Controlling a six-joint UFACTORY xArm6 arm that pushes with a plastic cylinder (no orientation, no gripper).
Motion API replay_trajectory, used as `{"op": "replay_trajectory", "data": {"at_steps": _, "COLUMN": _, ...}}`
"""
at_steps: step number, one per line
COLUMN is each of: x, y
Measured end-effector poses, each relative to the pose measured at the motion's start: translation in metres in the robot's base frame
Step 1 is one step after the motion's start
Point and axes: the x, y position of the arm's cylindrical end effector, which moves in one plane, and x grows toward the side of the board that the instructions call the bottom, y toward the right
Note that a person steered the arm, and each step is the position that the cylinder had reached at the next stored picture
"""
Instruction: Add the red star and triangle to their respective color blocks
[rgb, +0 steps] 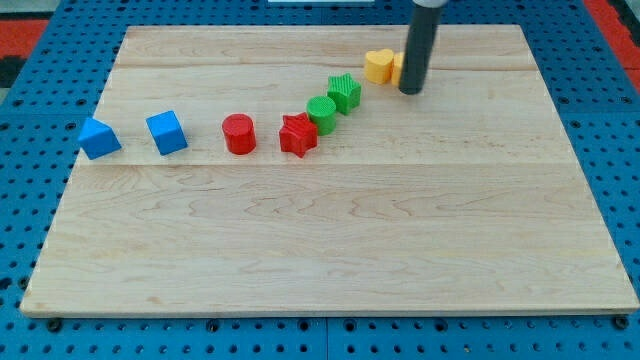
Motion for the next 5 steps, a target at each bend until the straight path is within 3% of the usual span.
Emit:
{"op": "replay_trajectory", "data": {"at_steps": 1, "x": -0.004, "y": -0.008}}
{"op": "replay_trajectory", "data": {"at_steps": 4, "x": 0.138, "y": -0.042}}
{"op": "replay_trajectory", "data": {"at_steps": 5, "x": 0.113, "y": -0.088}}
